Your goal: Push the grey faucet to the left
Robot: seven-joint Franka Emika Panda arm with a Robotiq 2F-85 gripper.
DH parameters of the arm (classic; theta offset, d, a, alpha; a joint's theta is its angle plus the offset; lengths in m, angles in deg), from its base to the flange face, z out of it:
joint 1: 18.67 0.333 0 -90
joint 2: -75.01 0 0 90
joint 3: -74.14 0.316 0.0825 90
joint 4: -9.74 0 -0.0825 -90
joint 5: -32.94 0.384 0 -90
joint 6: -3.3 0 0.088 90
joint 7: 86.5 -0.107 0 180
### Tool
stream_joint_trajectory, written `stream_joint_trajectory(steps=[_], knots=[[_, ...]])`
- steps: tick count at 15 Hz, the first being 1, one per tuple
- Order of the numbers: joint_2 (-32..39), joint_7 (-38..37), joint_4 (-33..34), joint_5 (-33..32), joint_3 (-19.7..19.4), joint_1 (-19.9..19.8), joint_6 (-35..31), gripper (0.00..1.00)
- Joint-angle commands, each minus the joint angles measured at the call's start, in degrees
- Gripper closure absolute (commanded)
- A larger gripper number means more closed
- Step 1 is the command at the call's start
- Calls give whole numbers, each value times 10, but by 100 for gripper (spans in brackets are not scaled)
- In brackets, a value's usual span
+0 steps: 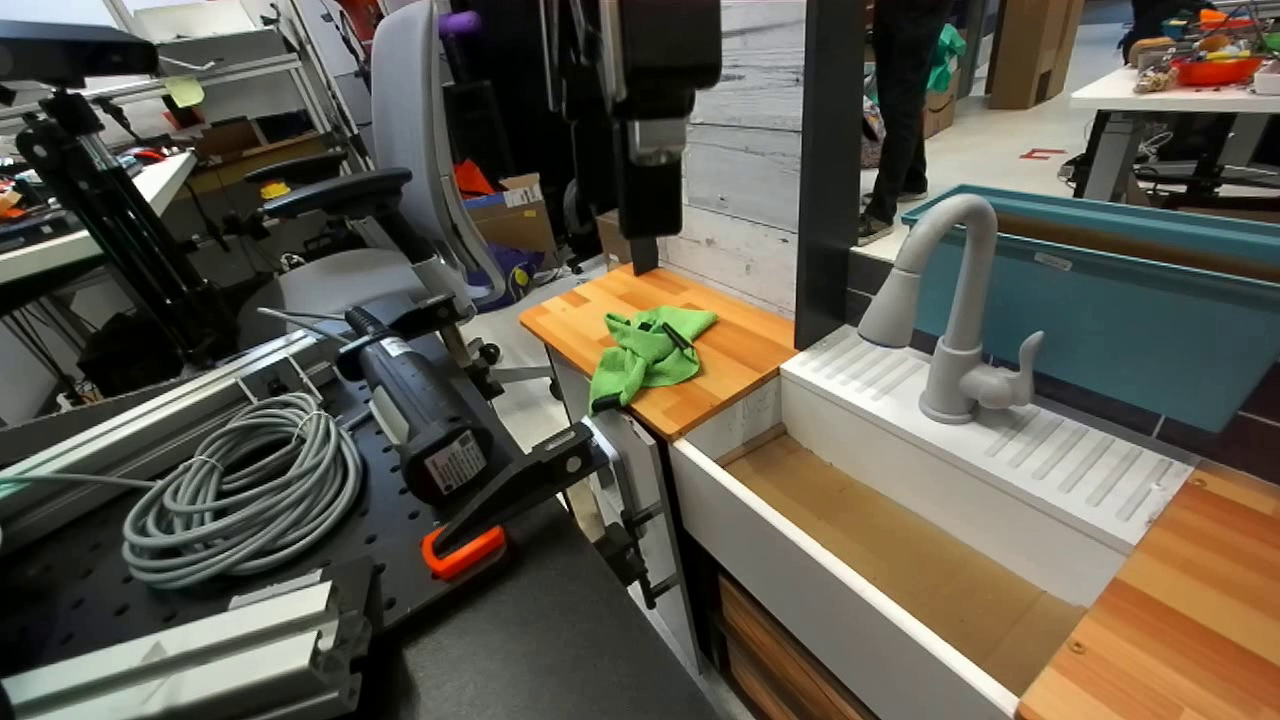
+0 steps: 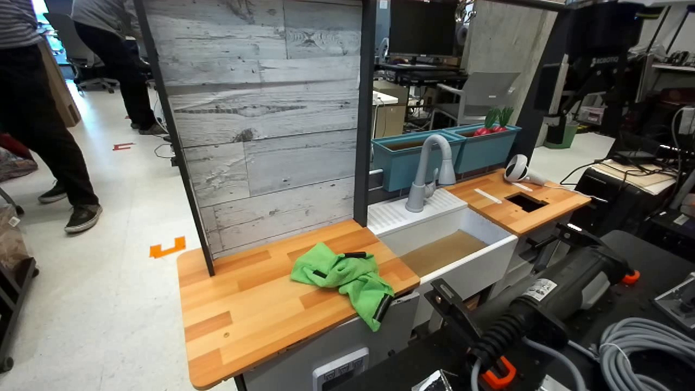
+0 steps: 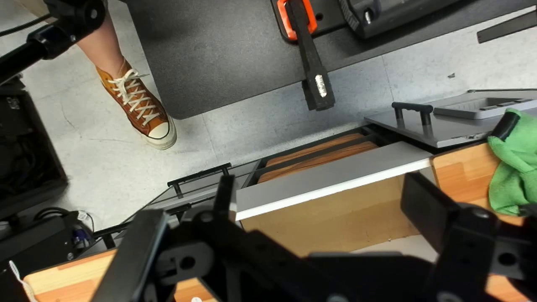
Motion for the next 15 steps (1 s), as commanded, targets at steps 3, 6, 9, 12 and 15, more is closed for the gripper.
stream_joint_trajectory(steps=[3,6,9,12,15], knots=[[0,0,1,0,-5,5,1,0],[0,0,1,0,-5,5,1,0],[0,0,1,0,-5,5,1,0],[17,-8,29,6,-4,6,-27,0],[35,-7,82,29,-1,10,-45,0]])
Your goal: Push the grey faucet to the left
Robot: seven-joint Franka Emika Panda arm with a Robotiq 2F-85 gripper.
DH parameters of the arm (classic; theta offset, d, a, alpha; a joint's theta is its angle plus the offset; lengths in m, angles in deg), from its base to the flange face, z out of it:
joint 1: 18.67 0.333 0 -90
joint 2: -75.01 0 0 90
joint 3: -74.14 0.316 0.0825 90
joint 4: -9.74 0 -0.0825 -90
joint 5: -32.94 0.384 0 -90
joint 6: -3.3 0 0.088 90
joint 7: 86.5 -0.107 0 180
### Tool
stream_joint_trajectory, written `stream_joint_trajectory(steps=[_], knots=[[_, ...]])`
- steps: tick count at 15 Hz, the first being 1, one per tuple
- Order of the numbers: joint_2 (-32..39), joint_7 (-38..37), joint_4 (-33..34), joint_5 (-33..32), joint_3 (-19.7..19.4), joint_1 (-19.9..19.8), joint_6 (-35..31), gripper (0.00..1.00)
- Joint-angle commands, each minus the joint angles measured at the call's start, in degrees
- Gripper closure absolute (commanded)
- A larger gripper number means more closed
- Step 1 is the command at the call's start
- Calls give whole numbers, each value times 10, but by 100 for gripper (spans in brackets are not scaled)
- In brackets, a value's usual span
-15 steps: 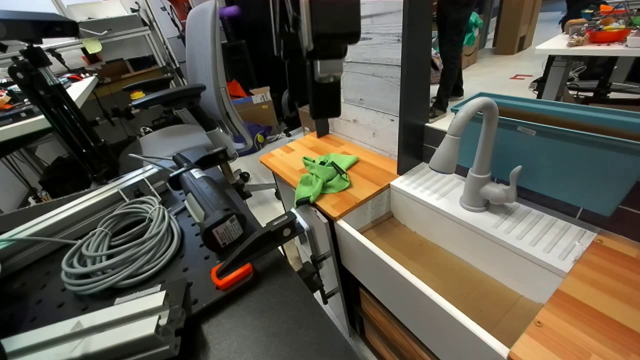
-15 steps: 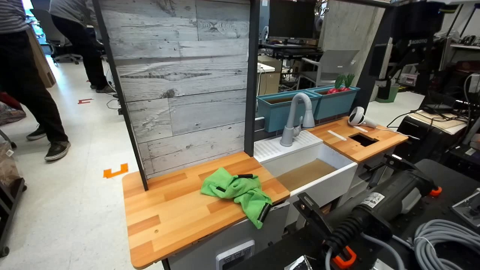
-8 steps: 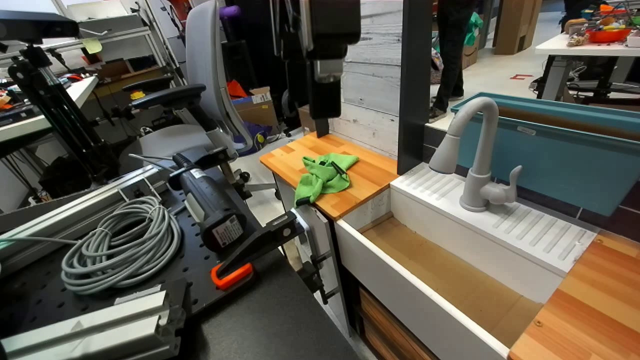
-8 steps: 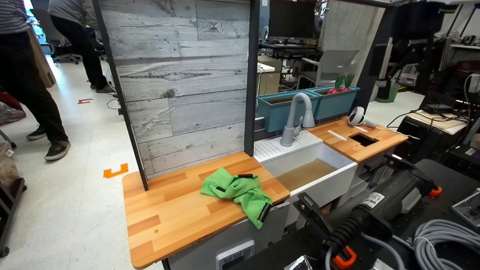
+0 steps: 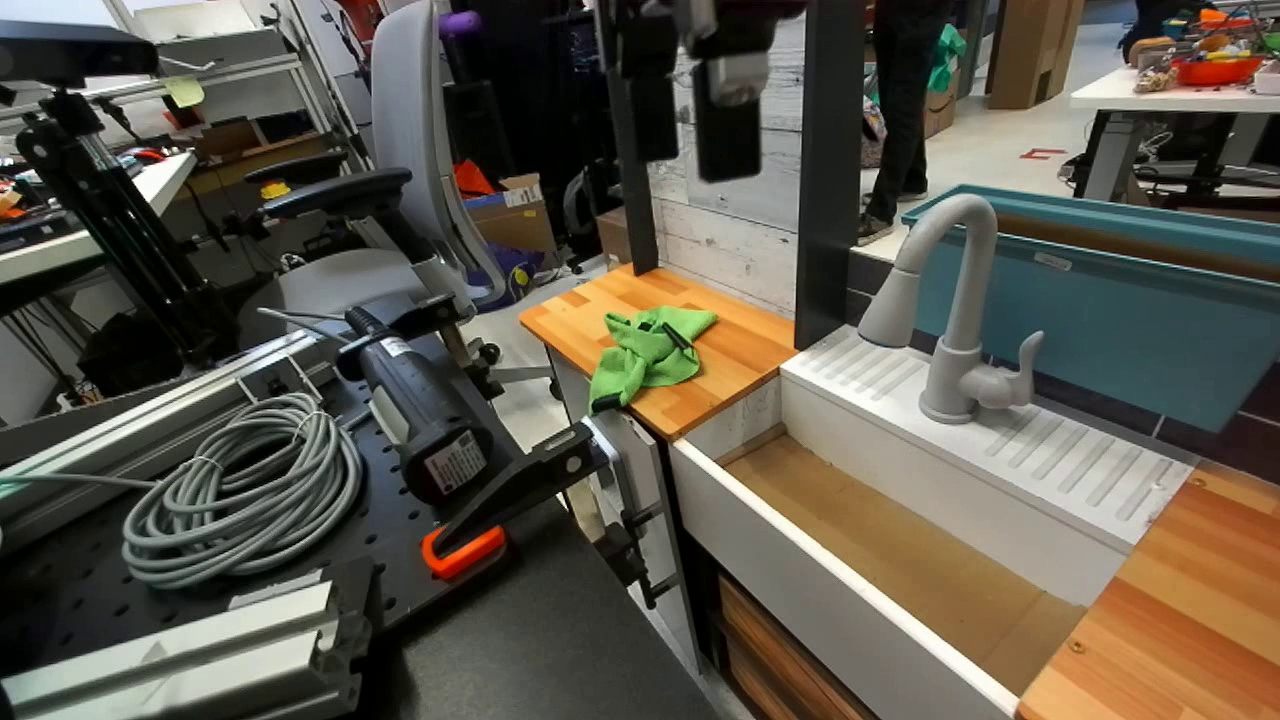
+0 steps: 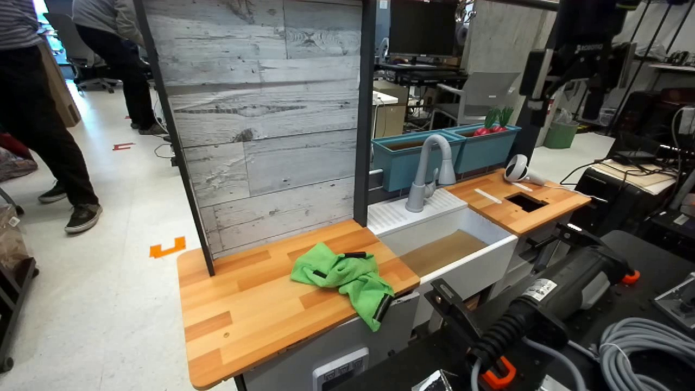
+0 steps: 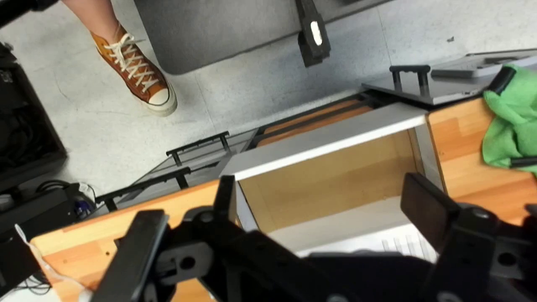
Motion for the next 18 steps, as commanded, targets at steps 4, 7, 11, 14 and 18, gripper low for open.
stream_joint_trajectory(steps=[4,7,11,14,18], knots=[[79,-1,124,54,2,14,-95,0],[135,9,158,111,11,15,-169,0],[222,15,201,152,29,13,-212,0],[279,12,237,143,29,17,-212,0],[327,12,278,138,27,20,-198,0]])
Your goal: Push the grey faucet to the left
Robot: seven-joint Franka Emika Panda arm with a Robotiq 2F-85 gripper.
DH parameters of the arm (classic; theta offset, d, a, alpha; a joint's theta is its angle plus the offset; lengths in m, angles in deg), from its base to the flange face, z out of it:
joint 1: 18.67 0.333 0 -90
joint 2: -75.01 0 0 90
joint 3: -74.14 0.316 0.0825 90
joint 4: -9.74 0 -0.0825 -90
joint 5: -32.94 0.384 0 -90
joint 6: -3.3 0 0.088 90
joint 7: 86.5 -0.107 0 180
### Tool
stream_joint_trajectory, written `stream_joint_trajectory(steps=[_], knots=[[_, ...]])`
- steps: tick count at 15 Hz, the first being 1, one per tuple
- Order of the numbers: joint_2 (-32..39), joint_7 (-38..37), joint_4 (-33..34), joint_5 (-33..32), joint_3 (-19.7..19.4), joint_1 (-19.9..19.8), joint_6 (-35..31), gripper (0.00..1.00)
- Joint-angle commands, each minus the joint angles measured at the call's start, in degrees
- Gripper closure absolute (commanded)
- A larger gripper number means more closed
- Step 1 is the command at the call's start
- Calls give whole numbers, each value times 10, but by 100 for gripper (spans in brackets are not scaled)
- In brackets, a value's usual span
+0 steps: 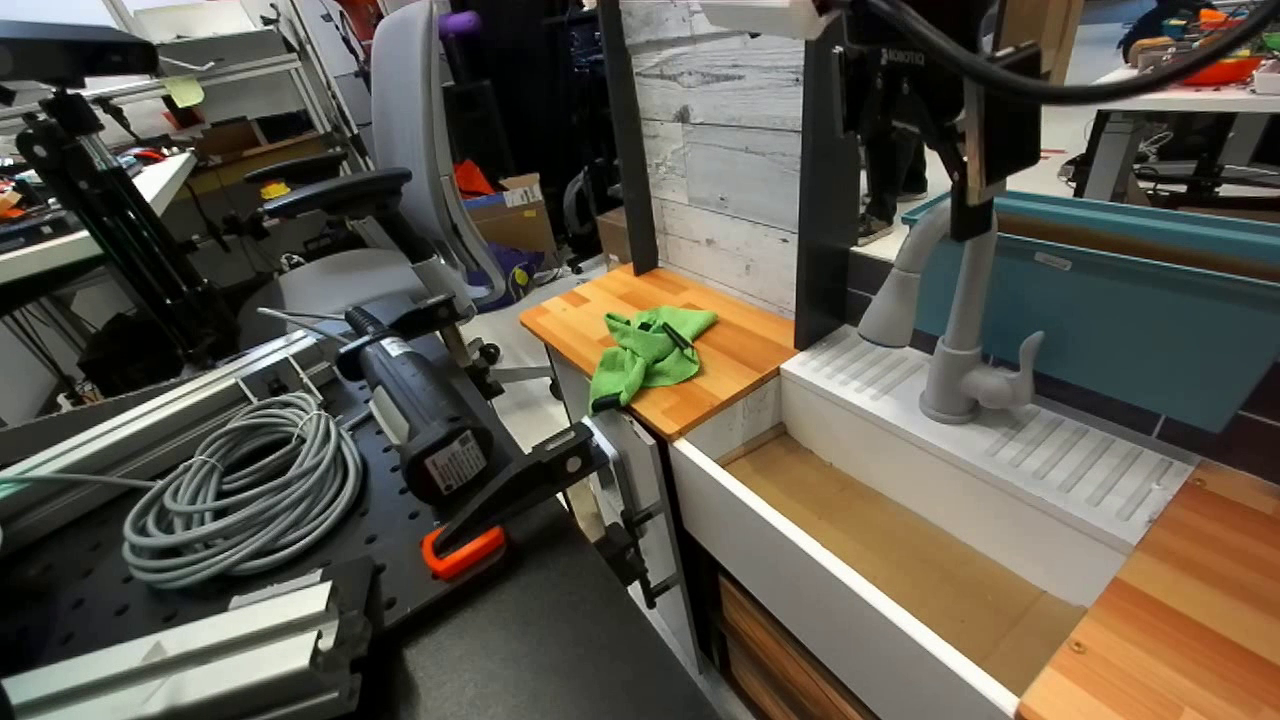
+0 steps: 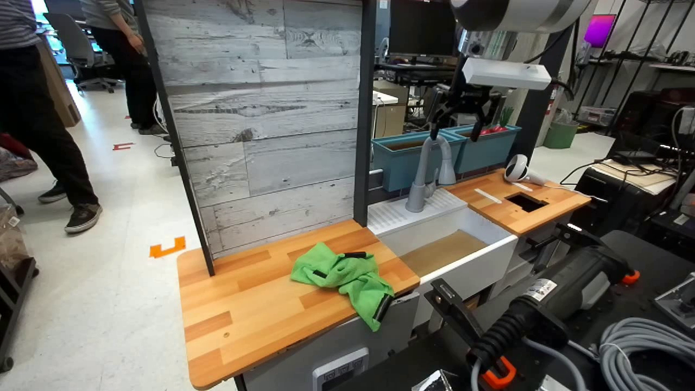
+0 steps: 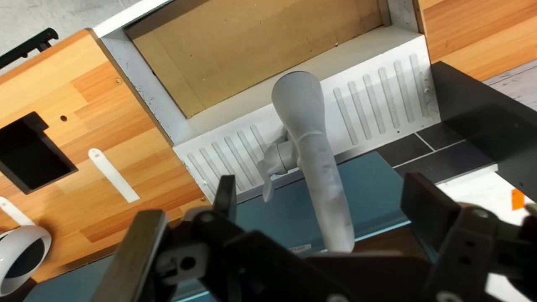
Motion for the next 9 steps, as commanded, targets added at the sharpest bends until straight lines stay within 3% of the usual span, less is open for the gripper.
stream_joint_trajectory(steps=[1,2,3,4,9], knots=[[44,6,48,4,-4,7,7,0],[51,10,56,6,-1,6,13,0],[55,15,59,5,2,5,18,25],[58,19,60,5,4,6,21,26],[64,44,69,11,22,-2,51,68]])
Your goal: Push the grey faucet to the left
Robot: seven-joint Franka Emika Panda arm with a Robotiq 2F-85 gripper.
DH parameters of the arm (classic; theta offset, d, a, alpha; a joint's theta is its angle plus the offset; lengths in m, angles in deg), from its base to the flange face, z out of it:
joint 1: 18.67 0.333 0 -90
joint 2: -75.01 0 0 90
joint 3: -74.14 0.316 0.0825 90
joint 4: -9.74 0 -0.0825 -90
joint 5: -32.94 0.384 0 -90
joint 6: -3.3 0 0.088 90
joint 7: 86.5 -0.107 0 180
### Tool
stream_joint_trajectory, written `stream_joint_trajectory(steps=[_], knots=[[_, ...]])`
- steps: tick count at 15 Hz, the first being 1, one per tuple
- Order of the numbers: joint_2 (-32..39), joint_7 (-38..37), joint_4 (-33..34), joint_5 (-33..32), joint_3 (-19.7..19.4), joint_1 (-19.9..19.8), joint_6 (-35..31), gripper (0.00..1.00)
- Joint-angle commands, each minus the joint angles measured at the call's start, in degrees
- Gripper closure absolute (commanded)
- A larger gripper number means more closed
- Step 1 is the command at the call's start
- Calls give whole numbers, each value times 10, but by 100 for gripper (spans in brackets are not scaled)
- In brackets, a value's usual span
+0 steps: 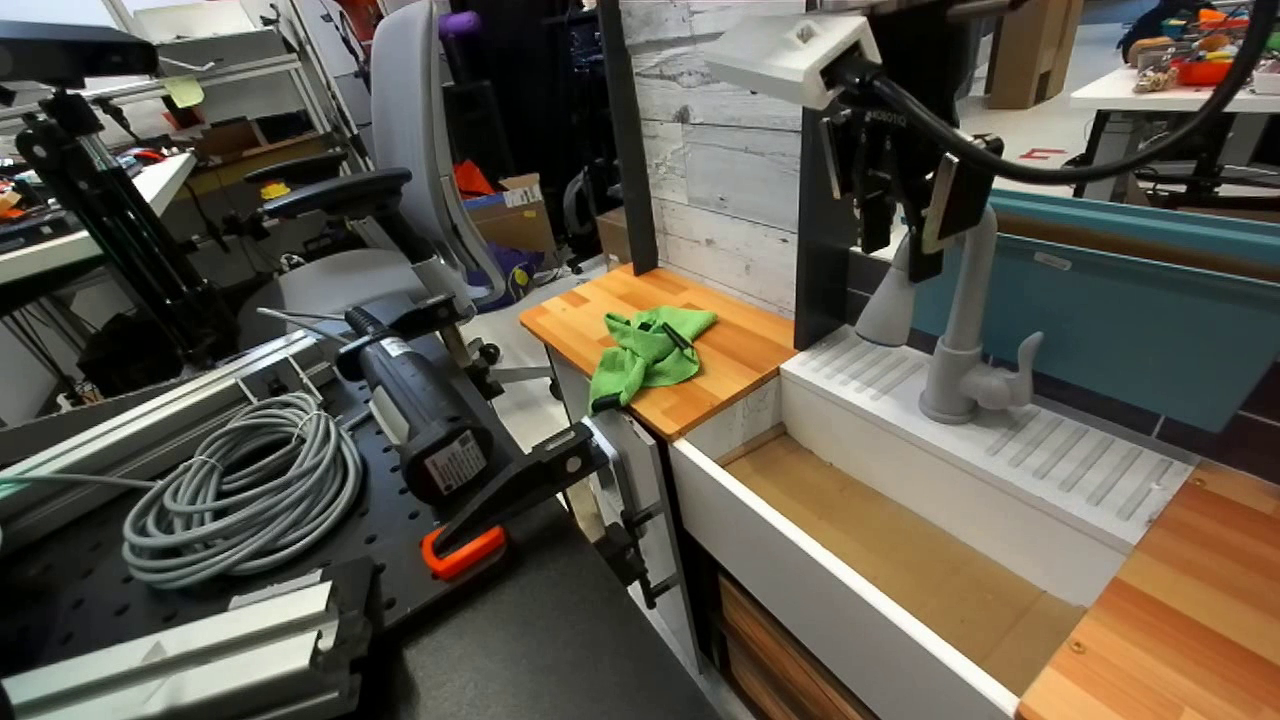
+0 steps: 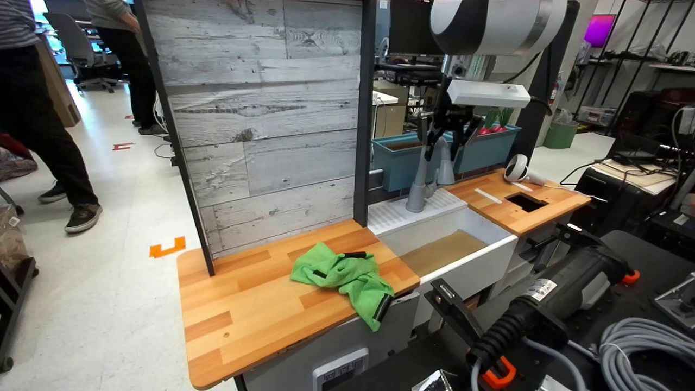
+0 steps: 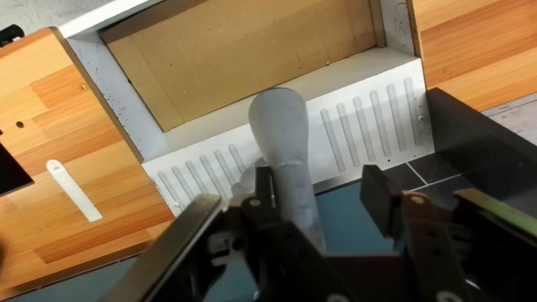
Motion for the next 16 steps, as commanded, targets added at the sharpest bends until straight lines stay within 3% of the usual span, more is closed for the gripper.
stream_joint_trajectory(steps=[1,4,5,6,12,16], knots=[[10,26,28,13,10,-8,45,77],[10,30,41,21,11,-17,76,98],[9,31,42,27,14,-22,87,100],[8,37,43,37,23,-27,97,95],[22,32,88,102,54,-33,164,95],[27,30,111,160,77,-39,152,95]])
